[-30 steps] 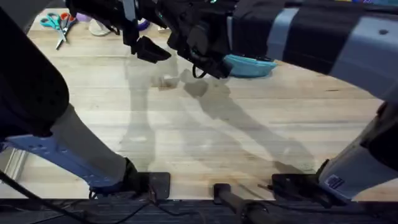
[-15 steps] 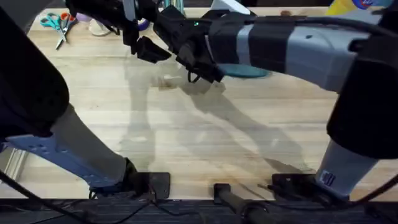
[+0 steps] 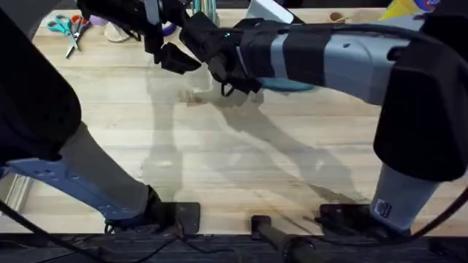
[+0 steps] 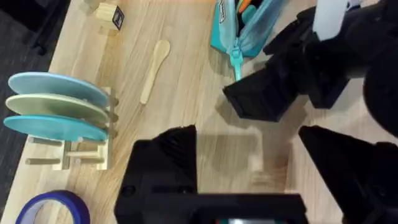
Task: Unzip the bag, pick up the pens from the table one at a time and place them inside, then zip the bag closed.
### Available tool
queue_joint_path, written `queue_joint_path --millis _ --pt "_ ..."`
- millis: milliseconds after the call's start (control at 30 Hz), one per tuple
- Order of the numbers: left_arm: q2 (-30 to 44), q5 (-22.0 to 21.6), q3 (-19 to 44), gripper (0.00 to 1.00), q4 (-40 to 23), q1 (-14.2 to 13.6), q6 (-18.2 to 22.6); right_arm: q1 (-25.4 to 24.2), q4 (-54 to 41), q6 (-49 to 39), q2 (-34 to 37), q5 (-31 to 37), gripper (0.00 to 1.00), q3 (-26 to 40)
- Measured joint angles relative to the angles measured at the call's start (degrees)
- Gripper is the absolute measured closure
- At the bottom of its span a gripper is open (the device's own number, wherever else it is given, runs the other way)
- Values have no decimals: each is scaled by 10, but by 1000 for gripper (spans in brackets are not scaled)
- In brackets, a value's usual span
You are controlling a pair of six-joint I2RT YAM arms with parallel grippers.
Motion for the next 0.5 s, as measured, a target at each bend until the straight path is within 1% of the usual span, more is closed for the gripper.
queue_joint_path --millis 233,500 --pt "0 0 0 6 0 0 0 0 1 2 20 17 150 0" --pt "0 0 0 6 0 0 0 0 19 10 37 20 150 -1"
